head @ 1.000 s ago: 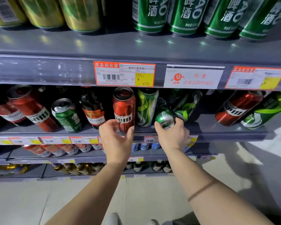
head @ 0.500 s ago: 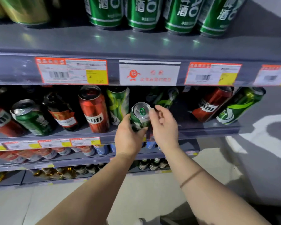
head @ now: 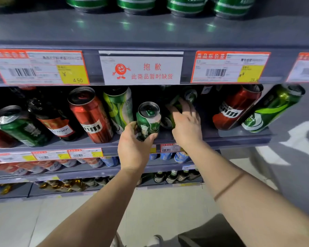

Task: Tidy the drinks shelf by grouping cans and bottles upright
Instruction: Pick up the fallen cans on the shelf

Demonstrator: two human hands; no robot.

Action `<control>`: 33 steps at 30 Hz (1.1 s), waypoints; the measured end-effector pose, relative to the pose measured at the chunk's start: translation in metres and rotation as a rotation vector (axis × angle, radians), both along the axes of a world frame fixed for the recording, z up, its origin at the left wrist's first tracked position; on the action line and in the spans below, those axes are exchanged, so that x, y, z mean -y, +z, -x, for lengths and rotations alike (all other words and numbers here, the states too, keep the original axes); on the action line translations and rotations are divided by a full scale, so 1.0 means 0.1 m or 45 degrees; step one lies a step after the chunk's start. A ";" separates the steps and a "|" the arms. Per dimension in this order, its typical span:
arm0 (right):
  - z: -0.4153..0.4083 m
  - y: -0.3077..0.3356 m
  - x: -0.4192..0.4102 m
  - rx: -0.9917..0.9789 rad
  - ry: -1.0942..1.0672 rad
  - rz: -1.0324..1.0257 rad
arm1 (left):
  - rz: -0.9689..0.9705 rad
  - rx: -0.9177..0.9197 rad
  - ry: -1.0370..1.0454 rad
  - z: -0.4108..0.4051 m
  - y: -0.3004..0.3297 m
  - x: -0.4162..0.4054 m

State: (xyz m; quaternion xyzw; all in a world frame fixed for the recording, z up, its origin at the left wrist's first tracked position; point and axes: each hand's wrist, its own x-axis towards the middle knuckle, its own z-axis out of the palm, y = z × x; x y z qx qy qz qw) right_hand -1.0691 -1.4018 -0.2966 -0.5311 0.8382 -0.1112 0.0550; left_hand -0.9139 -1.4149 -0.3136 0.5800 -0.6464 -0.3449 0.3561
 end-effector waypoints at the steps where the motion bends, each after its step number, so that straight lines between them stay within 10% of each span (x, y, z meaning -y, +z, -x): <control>1: 0.03 -0.01 -0.05 0.004 0.007 0.071 | 0.004 0.000 -0.006 0.00 -0.01 0.00; 14: 0.00 0.37 -0.46 0.699 -0.358 0.830 | 0.077 -0.057 0.070 0.08 -0.05 -0.07; 33: 0.12 0.00 -0.62 0.873 -0.423 0.413 | -0.067 -0.005 -0.480 0.48 0.10 -0.42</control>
